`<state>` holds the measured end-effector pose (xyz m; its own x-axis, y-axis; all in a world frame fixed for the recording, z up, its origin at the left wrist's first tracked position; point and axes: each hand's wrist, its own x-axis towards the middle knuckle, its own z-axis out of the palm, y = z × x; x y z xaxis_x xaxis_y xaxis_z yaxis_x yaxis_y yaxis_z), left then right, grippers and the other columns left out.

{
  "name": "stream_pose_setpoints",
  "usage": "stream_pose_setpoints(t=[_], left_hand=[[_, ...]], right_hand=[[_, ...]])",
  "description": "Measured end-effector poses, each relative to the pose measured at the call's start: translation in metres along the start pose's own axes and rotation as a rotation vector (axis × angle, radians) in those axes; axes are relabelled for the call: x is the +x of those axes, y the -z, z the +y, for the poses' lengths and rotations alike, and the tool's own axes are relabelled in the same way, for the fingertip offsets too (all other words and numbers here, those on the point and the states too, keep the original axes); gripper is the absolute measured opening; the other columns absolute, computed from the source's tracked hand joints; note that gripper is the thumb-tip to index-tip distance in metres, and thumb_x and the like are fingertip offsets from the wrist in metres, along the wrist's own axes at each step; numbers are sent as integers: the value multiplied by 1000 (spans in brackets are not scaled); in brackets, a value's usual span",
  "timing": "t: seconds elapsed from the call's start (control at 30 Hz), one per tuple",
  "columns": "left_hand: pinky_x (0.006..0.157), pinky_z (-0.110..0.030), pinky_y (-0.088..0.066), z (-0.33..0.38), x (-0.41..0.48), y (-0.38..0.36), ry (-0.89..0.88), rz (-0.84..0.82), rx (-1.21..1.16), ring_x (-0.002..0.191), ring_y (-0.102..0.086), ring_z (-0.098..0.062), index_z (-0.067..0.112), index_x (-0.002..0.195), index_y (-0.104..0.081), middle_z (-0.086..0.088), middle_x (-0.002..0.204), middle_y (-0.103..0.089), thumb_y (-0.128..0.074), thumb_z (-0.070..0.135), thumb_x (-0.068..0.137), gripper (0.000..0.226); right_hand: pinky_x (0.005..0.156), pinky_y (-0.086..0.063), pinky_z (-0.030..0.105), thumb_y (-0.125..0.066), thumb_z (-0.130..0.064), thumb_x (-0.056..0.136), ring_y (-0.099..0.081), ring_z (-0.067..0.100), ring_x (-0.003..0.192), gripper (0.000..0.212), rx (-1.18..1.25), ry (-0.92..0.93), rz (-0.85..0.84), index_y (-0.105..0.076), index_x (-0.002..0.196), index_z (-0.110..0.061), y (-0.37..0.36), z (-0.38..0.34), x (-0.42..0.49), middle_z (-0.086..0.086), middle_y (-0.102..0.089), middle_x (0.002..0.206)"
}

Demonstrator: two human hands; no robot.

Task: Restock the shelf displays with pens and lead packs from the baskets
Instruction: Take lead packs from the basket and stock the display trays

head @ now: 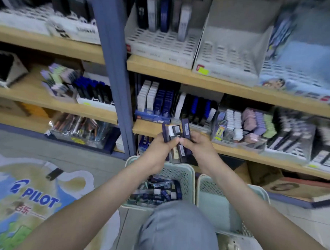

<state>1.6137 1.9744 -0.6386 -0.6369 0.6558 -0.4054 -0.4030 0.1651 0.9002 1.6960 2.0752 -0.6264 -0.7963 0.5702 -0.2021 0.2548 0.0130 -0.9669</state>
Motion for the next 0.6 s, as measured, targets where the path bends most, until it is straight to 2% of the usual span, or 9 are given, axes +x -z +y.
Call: stream_pose_setpoints(t=[0.1,0.2,0.3,0.37,0.5,0.53,0.6], left_hand=[[99,-49,-47,28,-16,-20,-24,26,-40,108,-61,-26,12,124,-55,-8,113,-66,-52,15,99,25],[92,-50,-52,53,-29,-43,-46,60,-39,99,-64,-29,11,122,-55,-12,108,-67,-53,16,99,23],[92,-48,-52,75,-41,-68,-65,52,-19,94,-64,-27,15,111,-55,-11,103,-66,-51,18,100,12],[90,-45,-52,89,-48,-87,-82,41,3,88,-64,-25,19,103,-56,-9,96,-67,-50,18,100,7],[91,-49,-51,113,-58,-124,-137,1,49,97,-66,-34,15,102,-60,-18,103,-68,-52,18,98,10],[90,-50,-51,118,-58,-133,-155,-14,59,96,-66,-35,14,101,-61,-19,102,-68,-52,18,97,11],[77,-40,-56,126,-61,-154,-198,-64,66,83,-68,-27,12,99,-63,-14,90,-69,-51,15,97,12]], right_hand=[[83,-49,24,-53,-2,95,-63,10,90,28,-26,90,32,-64,93,-28,11,-28,-16,-10,-68,94],[79,-50,18,-49,-3,97,-62,6,89,28,-71,149,39,-61,98,-29,29,-50,-32,-9,-66,97],[87,-50,35,-54,-11,95,-62,17,94,19,-219,237,105,-60,100,-29,50,-67,-43,0,-67,98],[85,-50,39,-59,-10,92,-62,19,90,17,-238,293,182,-58,95,-27,66,-79,-50,1,-66,93],[69,-44,23,-64,-10,88,-55,1,72,13,-257,402,317,-59,86,-22,101,-101,-65,-8,-61,79],[67,-41,18,-65,-11,88,-53,-2,70,11,-266,419,345,-61,85,-20,111,-105,-68,-8,-60,79],[71,-38,15,-67,-15,87,-50,-1,78,4,-316,446,423,-66,89,-19,133,-111,-73,-5,-52,85]])
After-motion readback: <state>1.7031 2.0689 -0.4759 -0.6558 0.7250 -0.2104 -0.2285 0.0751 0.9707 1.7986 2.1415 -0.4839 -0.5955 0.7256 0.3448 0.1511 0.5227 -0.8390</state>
